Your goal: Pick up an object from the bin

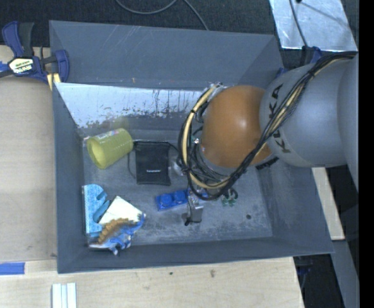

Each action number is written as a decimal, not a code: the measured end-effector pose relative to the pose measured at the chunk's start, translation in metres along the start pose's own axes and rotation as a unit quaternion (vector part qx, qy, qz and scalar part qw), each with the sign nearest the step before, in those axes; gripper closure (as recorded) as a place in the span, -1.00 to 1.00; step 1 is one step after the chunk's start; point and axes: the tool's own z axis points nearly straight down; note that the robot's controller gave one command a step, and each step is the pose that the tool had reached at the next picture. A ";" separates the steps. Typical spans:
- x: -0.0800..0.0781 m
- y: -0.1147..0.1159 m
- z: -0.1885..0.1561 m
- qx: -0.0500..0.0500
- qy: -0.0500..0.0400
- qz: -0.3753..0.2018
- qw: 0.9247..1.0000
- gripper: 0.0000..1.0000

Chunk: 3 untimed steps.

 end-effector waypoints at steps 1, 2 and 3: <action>0.001 -0.001 -0.015 0.000 -0.004 0.021 1.000 -1.00; 0.006 -0.008 0.024 0.000 -0.003 0.033 0.999 -1.00; 0.009 -0.013 0.037 -0.001 -0.006 0.039 0.999 1.00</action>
Offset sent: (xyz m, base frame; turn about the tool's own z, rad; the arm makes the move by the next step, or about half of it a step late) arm -0.0084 -0.0122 -0.0378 0.0754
